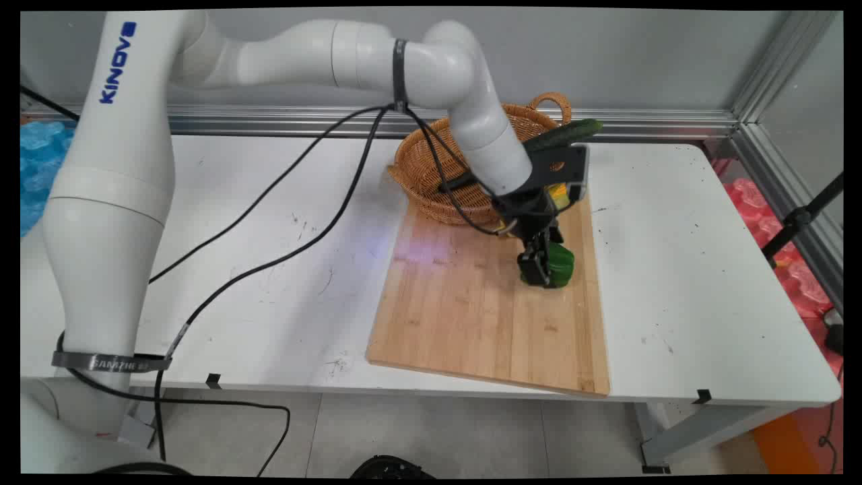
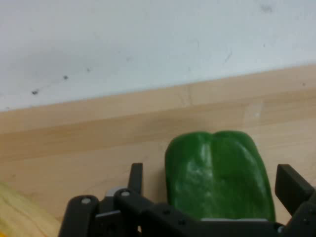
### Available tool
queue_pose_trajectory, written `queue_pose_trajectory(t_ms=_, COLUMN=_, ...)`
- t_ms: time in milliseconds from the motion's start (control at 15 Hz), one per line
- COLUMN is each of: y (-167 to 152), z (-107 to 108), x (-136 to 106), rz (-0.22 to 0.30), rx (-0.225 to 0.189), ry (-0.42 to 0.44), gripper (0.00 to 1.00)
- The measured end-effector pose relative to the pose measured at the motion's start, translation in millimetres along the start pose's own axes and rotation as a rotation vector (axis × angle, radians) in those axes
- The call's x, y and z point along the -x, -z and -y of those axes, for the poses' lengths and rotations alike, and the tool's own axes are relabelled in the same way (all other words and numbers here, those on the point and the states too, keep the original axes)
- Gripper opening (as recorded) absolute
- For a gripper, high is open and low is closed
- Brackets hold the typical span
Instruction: Pick up the cucumber from the vegetable basket
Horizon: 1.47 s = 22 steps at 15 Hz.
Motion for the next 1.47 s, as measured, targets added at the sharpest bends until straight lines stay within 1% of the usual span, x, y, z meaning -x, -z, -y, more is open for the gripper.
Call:
queue_pose_trajectory(t_ms=133, y=11.3, z=0.3, x=-3.0, rz=-0.005, rx=-0.003, ry=0.009, gripper=1.00)
queue_pose_trajectory(t_ms=400, y=47.1, z=-3.9, x=-5.6, rz=-0.005, rx=-0.015, ry=0.047, gripper=1.00)
queue_pose_trajectory(t_ms=600, y=83.6, z=-9.9, x=-3.9, rz=0.000, rx=-0.036, ry=0.097, gripper=1.00)
queue_pose_trajectory(t_ms=867, y=133.2, z=-20.1, x=7.1, rz=0.013, rx=-0.066, ry=0.173, gripper=1.00)
queue_pose_trajectory(t_ms=1067, y=170.0, z=-26.8, x=19.1, rz=0.020, rx=-0.102, ry=0.244, gripper=1.00)
queue_pose_trajectory(t_ms=1267, y=205.3, z=-30.5, x=35.1, rz=0.021, rx=-0.162, ry=0.337, gripper=1.00)
queue_pose_trajectory(t_ms=1467, y=231.1, z=-31.8, x=50.1, rz=0.021, rx=-0.220, ry=0.418, gripper=1.00)
